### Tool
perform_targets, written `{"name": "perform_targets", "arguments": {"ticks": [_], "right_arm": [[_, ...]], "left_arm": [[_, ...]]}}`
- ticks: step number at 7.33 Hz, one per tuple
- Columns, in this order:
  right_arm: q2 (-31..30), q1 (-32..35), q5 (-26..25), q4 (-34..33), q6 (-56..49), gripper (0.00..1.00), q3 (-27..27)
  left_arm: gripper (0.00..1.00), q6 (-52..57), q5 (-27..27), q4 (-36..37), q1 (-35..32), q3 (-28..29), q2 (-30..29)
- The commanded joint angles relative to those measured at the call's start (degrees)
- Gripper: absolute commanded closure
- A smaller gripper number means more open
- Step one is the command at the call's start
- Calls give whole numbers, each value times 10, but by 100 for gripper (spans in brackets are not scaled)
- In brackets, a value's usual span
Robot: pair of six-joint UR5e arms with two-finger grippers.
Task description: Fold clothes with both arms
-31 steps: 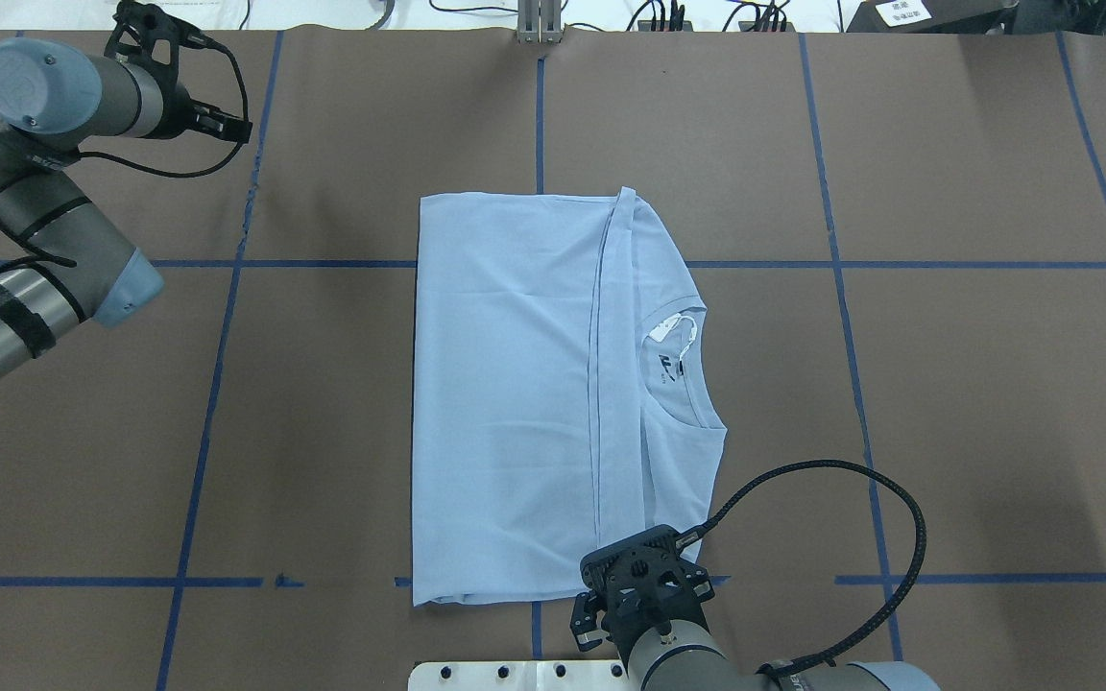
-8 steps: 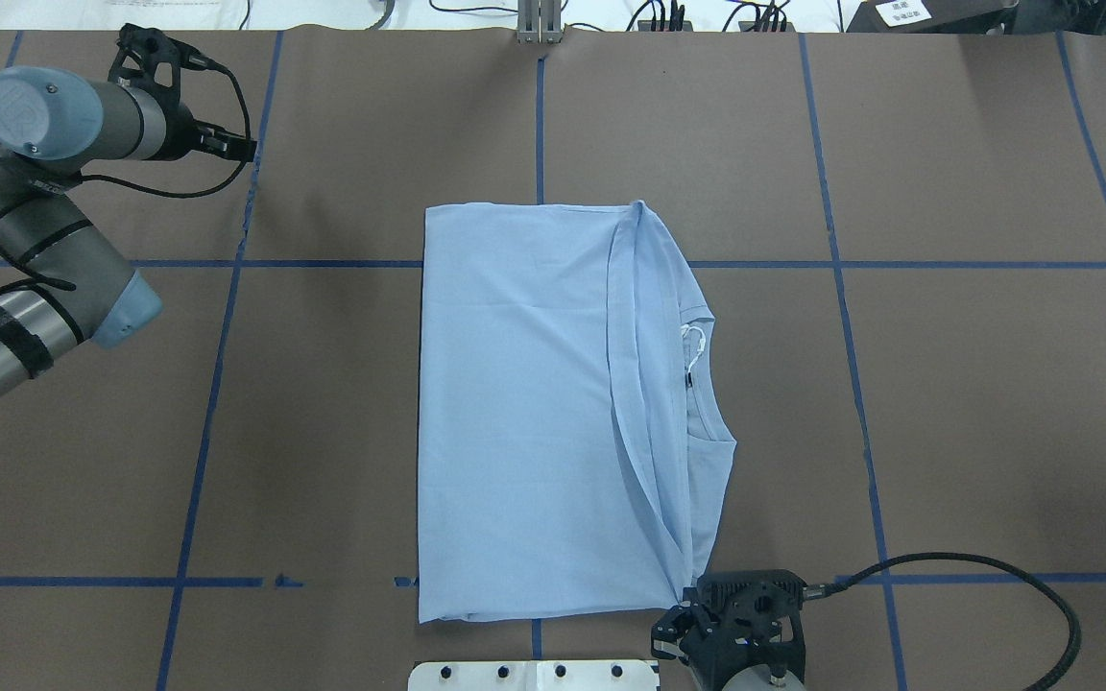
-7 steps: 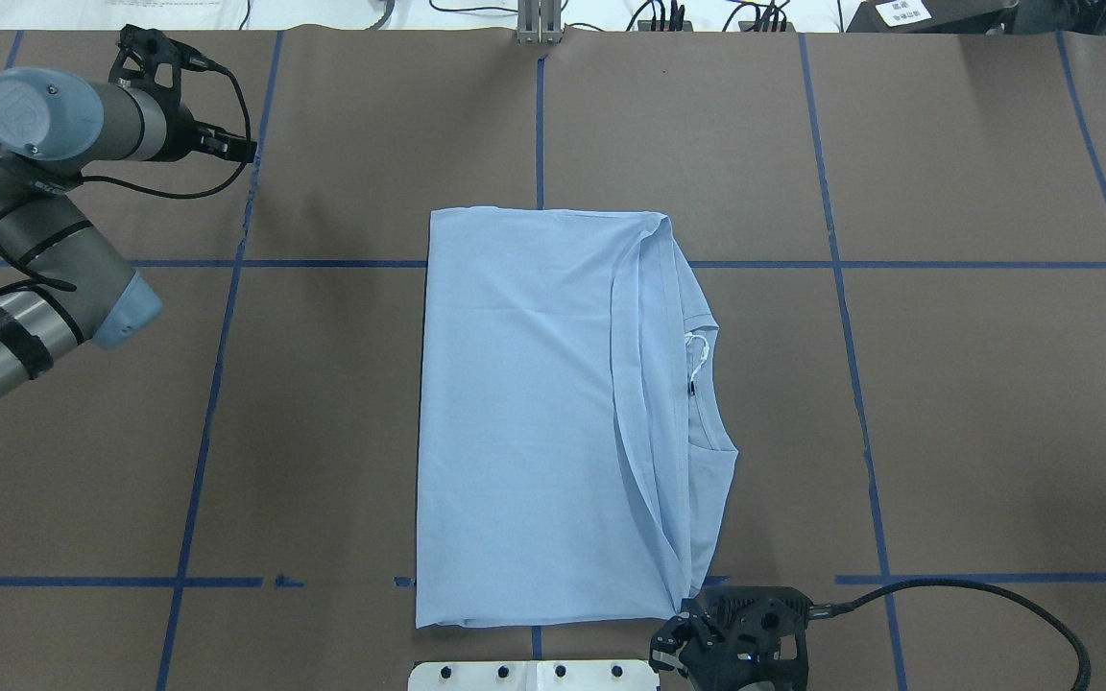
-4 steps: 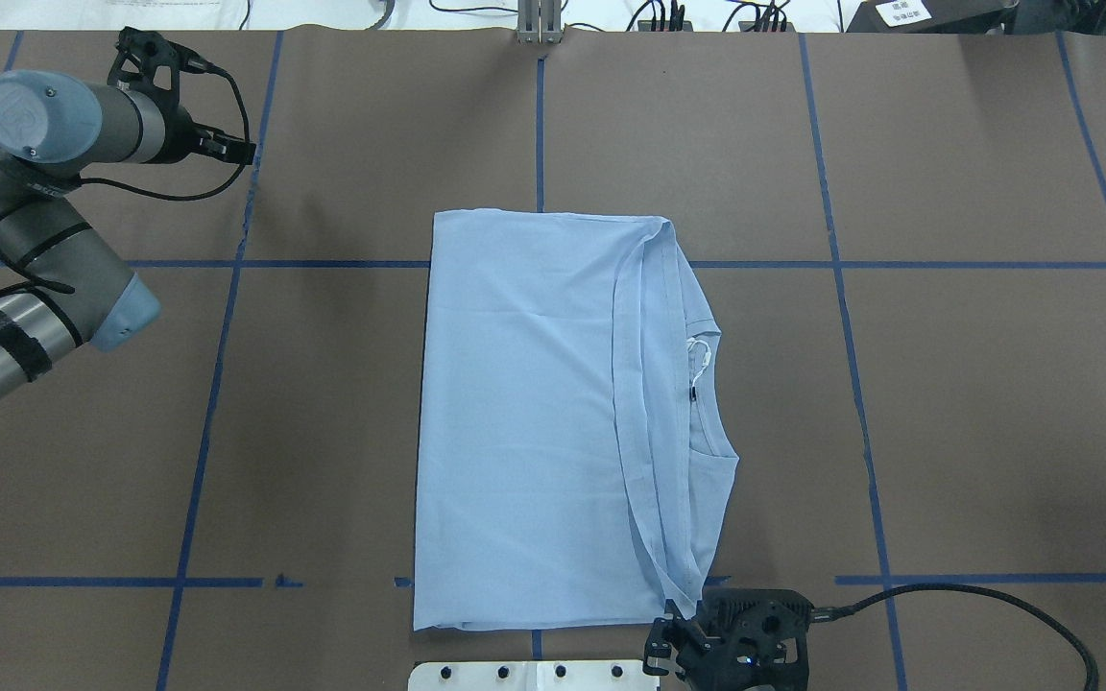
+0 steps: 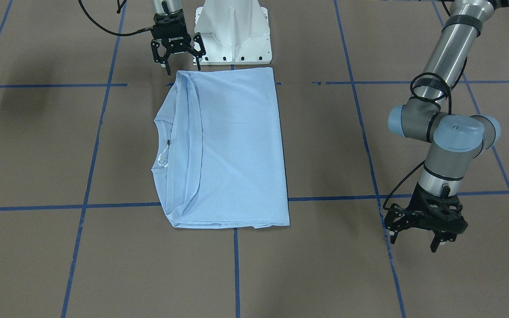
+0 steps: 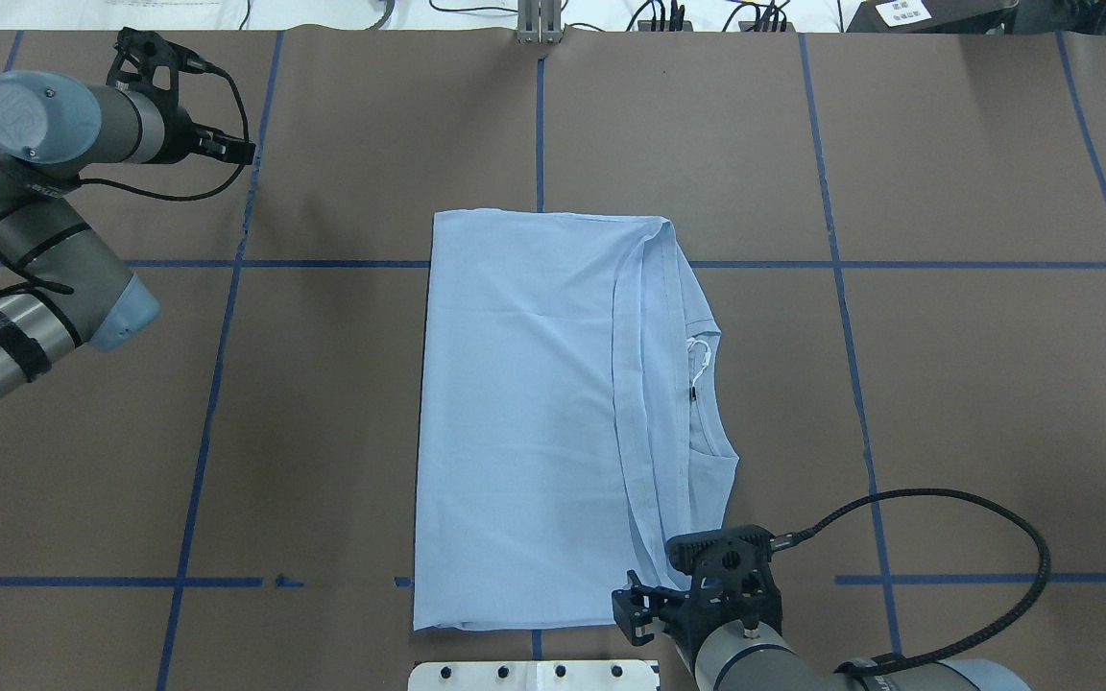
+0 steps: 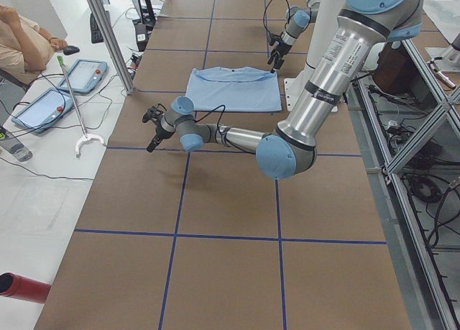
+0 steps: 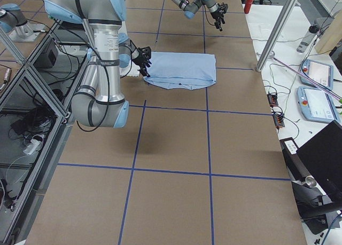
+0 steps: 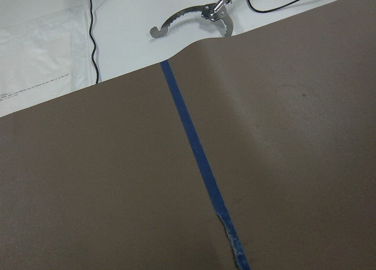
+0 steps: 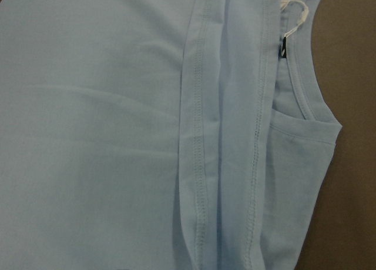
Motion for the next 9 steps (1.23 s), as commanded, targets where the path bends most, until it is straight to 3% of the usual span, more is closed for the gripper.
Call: {"name": "perform_targets", "arguments": {"ticks": [1,6,8,9], "right_arm": [[48,14,9,-22,-85,54,-35],[50,17,9,-38,-131,67,-50],[51,18,9,-38,-131,100,-49],[51,20,8,-38,-131,100,-47]], "left_arm": [[0,-7,0,-5,1,1,0],[0,-7,0,-5,4,2,0],[0,-7,0,-5,4,3,0],[0,-7,0,-5,5,4,0]]}}
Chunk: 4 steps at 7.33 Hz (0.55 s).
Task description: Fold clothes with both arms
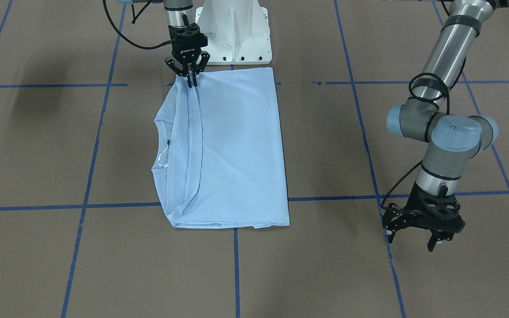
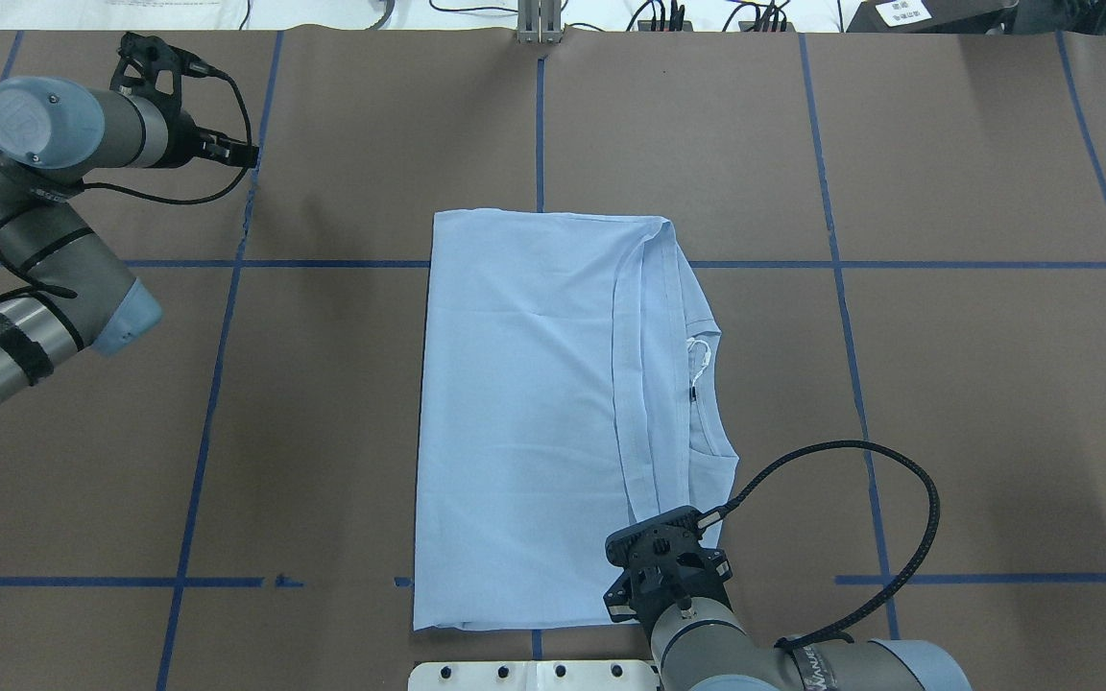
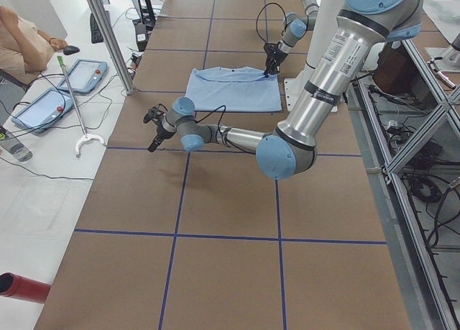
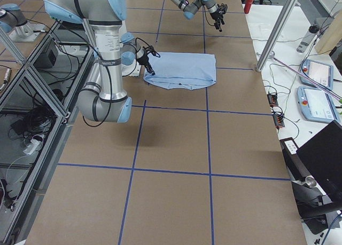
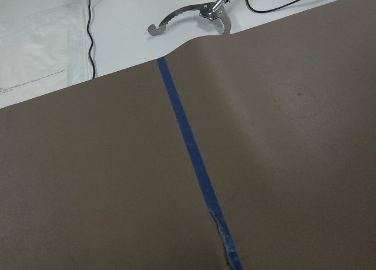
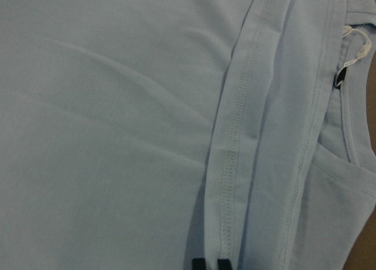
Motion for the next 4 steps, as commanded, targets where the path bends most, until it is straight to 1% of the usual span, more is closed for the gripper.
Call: {"name": "perform_targets", "arguments": {"ticks": [1,3,4], "right_arm": [[1,8,-1,0,0,100,4],[-9,15,-2,0,9,100,23],[-37,15,-2,2,52,100,35]], "left_arm": [[0,0,0,0,3,1,0],[0,0,0,0,3,1,0],[0,0,0,0,4,1,0]]}}
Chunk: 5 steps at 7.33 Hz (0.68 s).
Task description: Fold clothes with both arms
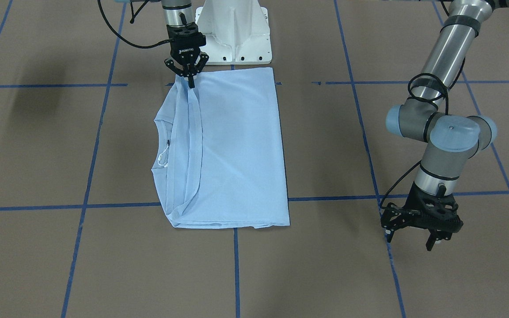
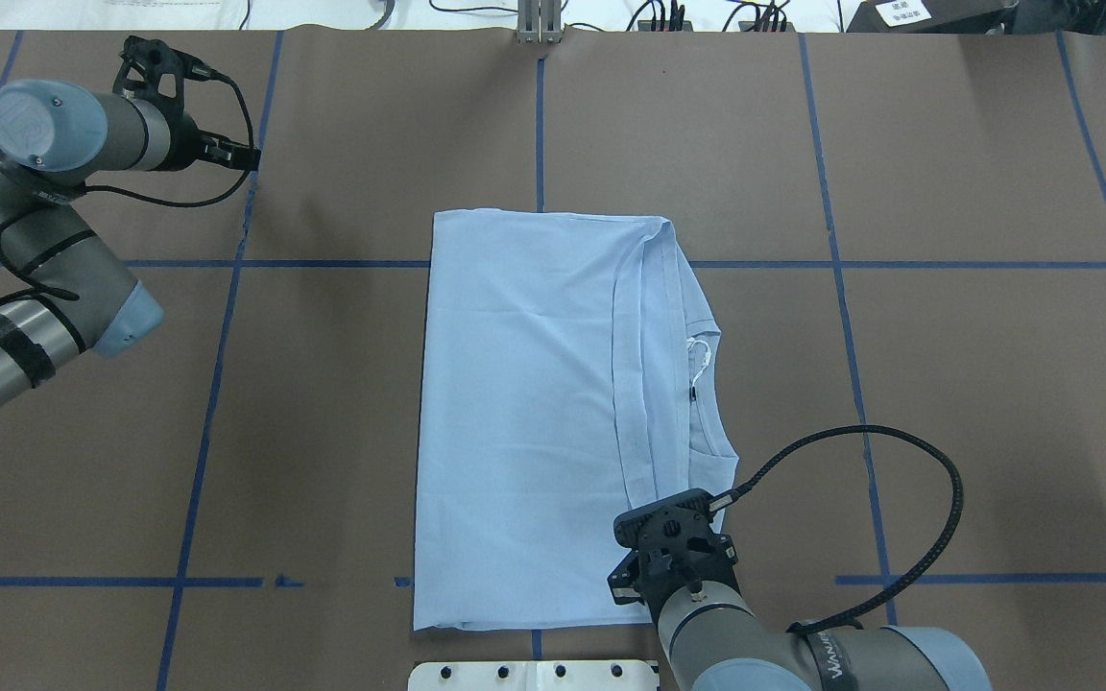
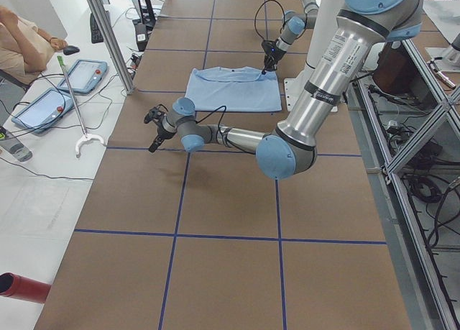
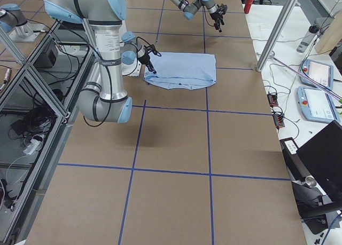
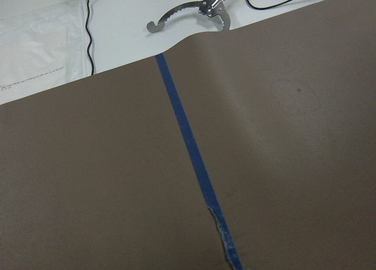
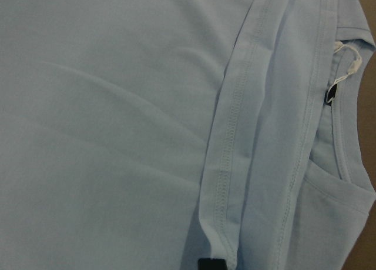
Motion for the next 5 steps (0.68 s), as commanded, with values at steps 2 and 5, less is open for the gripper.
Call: {"name": "perform_targets", "arguments": {"ticks": [2,5], "right_arm": [[-52,-13,-6,2,170,100,23],[-61,-55,-46,1,277,100,22]], "left_arm": [[0,0,0,0,1,1,0],[0,0,0,-1,1,0,0]]}}
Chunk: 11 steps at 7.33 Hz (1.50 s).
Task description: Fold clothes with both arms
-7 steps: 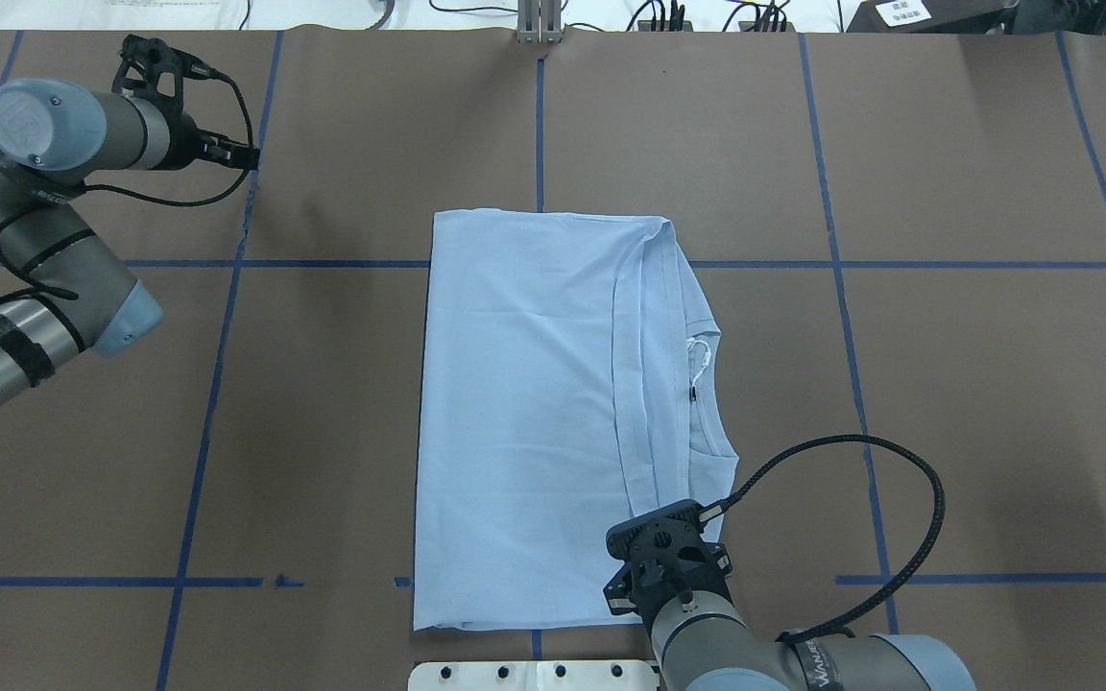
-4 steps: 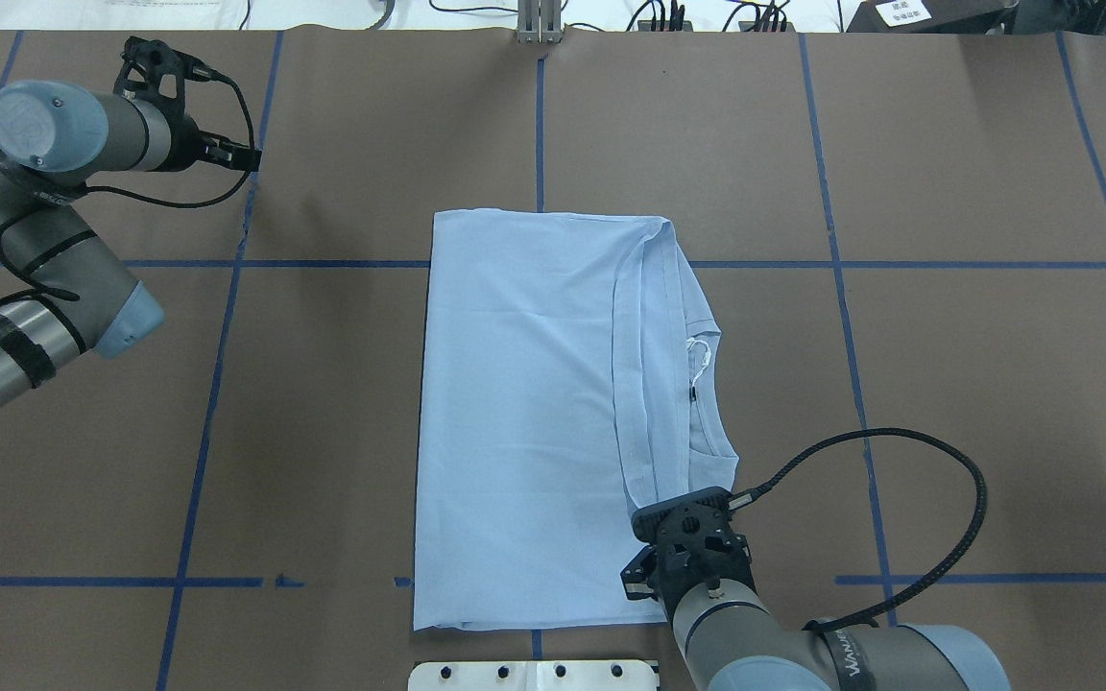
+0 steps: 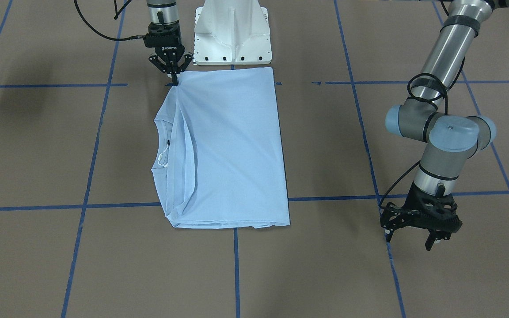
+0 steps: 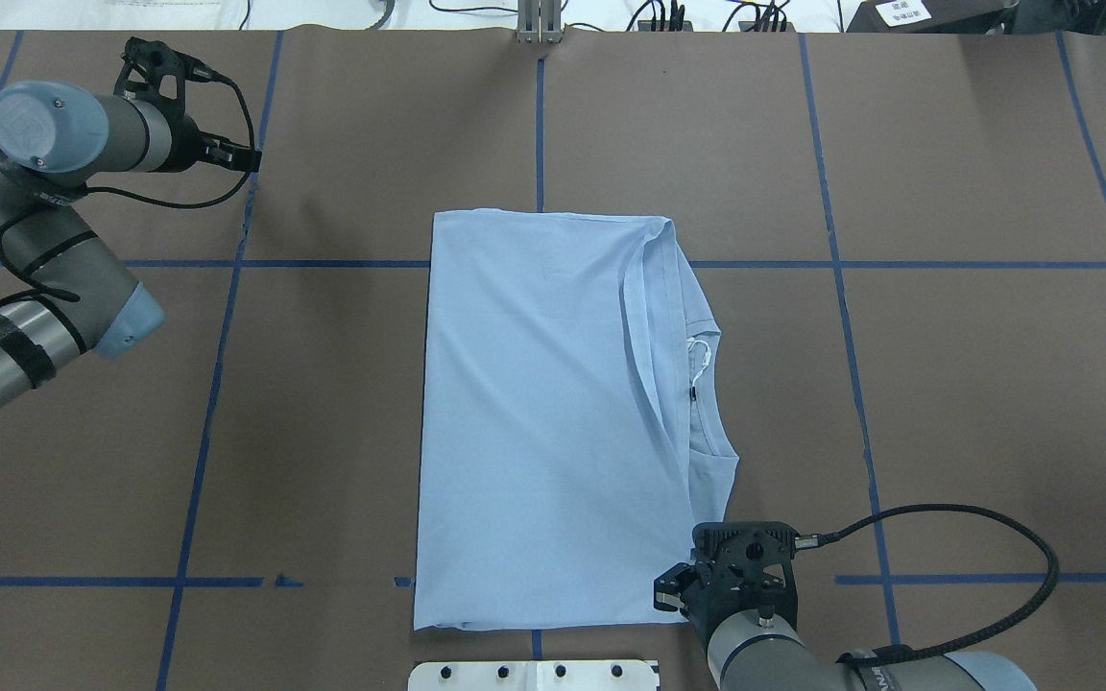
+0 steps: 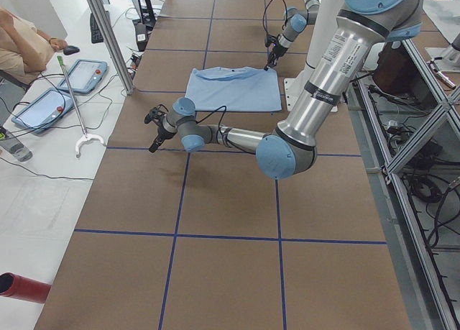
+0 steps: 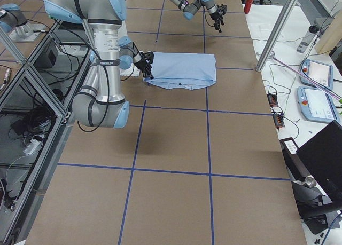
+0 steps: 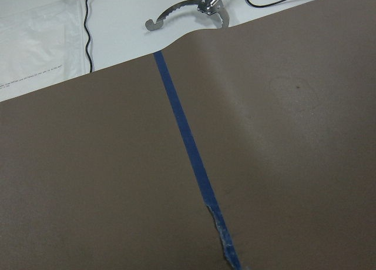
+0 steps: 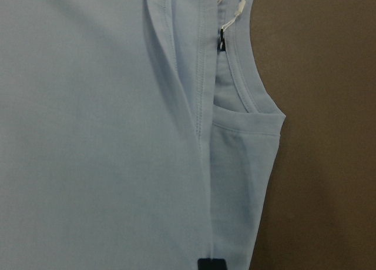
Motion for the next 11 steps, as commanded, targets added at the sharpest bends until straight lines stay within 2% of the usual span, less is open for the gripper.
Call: {"name": "perform_targets", "arguments": {"ticks": [1,2,4,5,6,7,8,9,10,11], "right_arm": [[-2,-22,-23,-1,48,93,-1],[-2,-23,-22,-1,45,1,-1],[5,-7,-11,6,15,0,15],[6,13,6,32,8,0,27],[-1,33,23,105,13,0,27],[-21,42,23,172,23,0,26],[-47,42,22,238,65,0,25],[-73,42,17,277,73,0,24],[-84,45,11,280,104,0,24],[-83,48,2,280,108,0,24]], "left_arm": [[0,-1,0,-3,1,0,0],[0,-2,0,-4,1,-2,0],[0,-5,0,-4,1,-8,0],[0,-15,-2,-2,1,-21,1],[0,-58,-38,-1,3,-44,16],[0,-119,-80,2,10,-96,39],[0,-170,-77,4,58,-175,92],[0,-238,-74,4,96,-248,136],[0,-308,-56,5,148,-328,188],[0,-390,2,6,223,-394,230]]}}
